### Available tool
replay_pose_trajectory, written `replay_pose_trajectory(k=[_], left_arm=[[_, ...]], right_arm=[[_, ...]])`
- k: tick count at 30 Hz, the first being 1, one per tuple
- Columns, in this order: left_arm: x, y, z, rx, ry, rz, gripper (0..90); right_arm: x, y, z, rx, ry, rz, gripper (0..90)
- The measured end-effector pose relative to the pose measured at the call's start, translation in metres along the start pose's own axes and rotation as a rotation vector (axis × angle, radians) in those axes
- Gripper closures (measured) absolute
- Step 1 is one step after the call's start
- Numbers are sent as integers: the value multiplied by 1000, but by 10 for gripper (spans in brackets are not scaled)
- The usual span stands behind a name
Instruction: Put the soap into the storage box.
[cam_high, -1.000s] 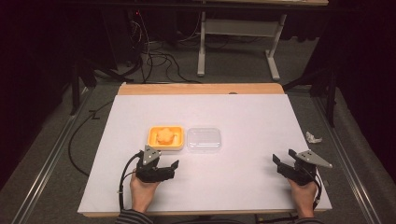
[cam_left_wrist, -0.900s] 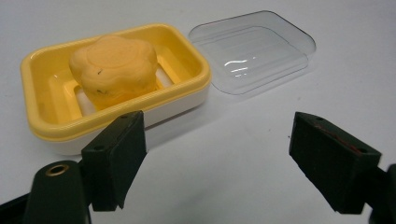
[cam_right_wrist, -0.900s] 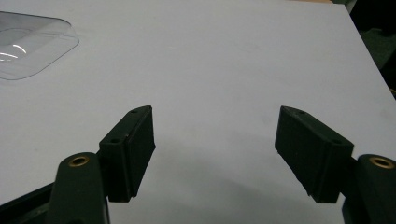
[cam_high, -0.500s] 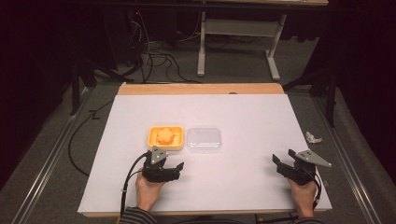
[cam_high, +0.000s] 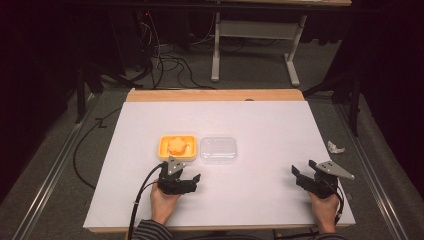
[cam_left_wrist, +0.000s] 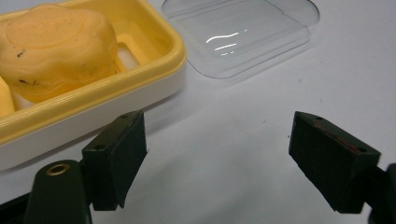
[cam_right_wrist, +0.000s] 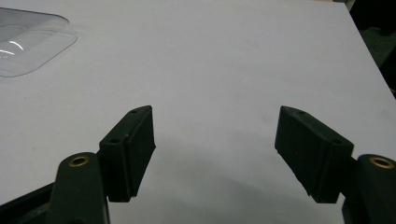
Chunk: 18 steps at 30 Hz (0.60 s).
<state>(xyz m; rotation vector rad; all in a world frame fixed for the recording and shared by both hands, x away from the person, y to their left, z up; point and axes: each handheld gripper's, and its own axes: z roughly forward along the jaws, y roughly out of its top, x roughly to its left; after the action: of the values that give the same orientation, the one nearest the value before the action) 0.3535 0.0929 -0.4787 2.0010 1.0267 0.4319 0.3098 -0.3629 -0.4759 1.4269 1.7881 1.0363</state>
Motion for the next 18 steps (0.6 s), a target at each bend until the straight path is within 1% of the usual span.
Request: replay_pose_trajectory(k=[4,6,7,9,11,13,15,18], left_arm=[[0,-2,6,13,21,13,193],[2,-1,7,26,14,5,183],[3,-1,7,24,11,-1,180],[3,-1,7,23,19,-5,178],[1,-1,8,28,35,3,175],[-2,-2,8,23,55,28,174],[-3,-2,8,21,61,41,174],[-1,-2,8,27,53,25,185]], right_arm=[[0,0,0,0,-1,0,290],[0,0,0,2,2,6,289],[0,0,0,4,4,8,289],[0,0,0,-1,4,6,289],[-1,0,-1,-6,5,11,289],[-1,0,-1,-9,7,14,290],[0,0,0,4,9,7,289],[1,0,1,11,2,-7,289]])
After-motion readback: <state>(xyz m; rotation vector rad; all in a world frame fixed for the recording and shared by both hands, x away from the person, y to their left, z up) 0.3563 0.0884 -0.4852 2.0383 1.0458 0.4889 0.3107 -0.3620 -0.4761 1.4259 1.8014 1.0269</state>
